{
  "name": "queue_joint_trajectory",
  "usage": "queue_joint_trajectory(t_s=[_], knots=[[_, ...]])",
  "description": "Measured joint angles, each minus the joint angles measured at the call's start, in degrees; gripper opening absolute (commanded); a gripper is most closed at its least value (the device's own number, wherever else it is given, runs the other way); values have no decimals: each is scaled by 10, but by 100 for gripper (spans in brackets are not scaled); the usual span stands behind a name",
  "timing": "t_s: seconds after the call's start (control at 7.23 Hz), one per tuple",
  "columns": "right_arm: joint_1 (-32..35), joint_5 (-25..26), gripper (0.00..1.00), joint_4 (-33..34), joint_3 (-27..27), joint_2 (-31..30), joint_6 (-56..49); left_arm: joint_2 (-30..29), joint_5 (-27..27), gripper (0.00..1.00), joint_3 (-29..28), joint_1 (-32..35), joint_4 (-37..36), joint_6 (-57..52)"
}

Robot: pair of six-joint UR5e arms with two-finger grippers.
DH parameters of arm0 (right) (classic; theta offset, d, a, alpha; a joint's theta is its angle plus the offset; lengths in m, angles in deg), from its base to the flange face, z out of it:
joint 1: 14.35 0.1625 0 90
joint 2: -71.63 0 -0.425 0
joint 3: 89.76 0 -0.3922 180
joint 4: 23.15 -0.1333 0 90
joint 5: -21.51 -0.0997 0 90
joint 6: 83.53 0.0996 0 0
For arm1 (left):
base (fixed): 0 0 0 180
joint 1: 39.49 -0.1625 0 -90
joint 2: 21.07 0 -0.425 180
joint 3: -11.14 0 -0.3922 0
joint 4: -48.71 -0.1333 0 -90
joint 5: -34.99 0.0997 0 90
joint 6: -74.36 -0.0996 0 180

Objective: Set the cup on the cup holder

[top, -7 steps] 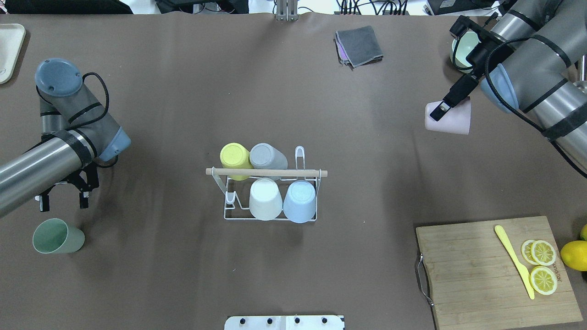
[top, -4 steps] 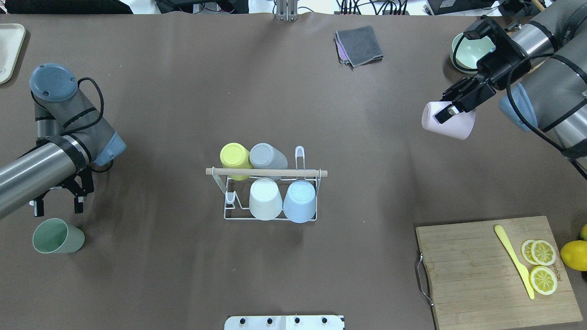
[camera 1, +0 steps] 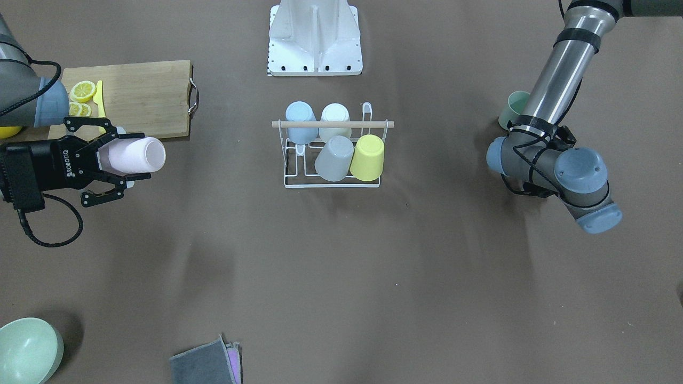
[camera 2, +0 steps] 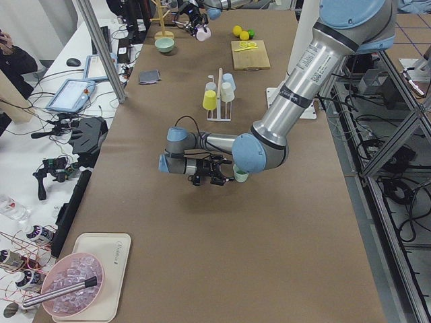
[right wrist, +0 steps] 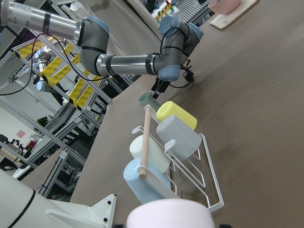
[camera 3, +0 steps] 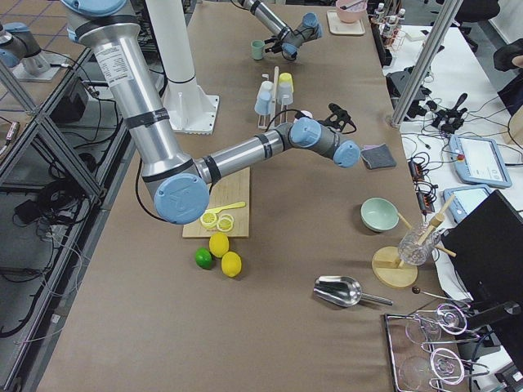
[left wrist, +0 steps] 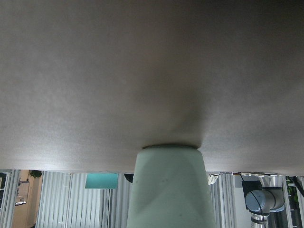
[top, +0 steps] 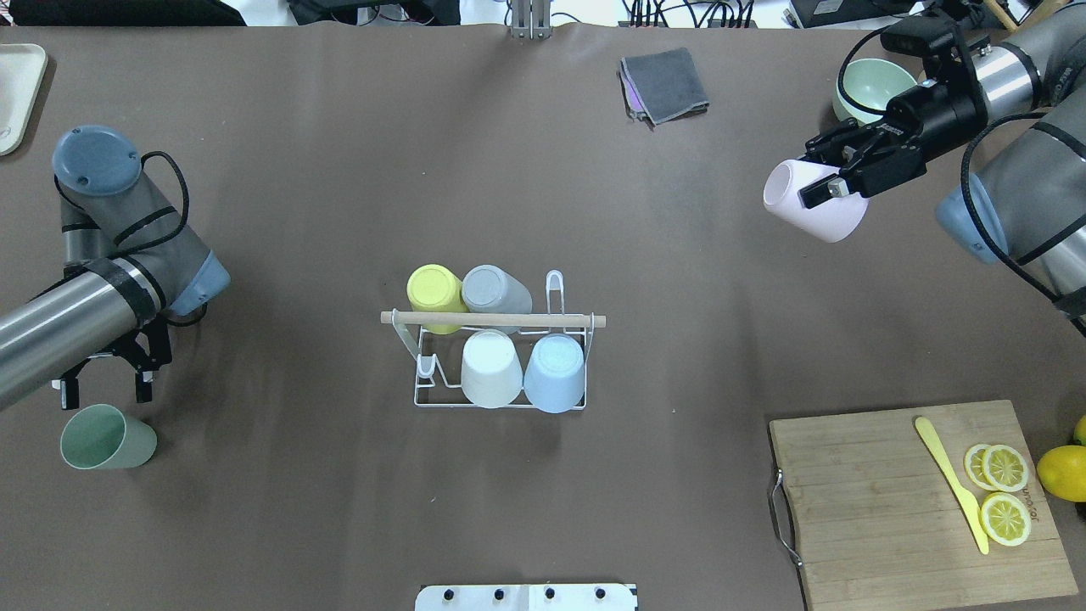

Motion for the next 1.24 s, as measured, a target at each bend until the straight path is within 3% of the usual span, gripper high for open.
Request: queue_joint_trajectory(t_s=[0.41, 0.55, 0.69, 0.83, 0.97, 1.24], knots=[[-18, -72, 27, 0, -4, -5, -145, 20, -12, 79, 25, -10, -42, -37], [-34, -111, 27, 0, -5, -5, -184, 27, -17, 61, 31, -16, -44, -40], [-47, -145, 27, 0, -7, -5, -221, 32, -25, 28, 34, -23, -44, -41], [-56, -171, 28, 0, -8, -6, -255, 35, -31, 6, 35, -27, -43, -41], [-63, -188, 28, 0, -8, -5, -286, 37, -35, 0, 37, -30, -42, -41], [-82, -221, 28, 0, -8, -4, -354, 38, -36, 0, 42, -26, -54, -38]])
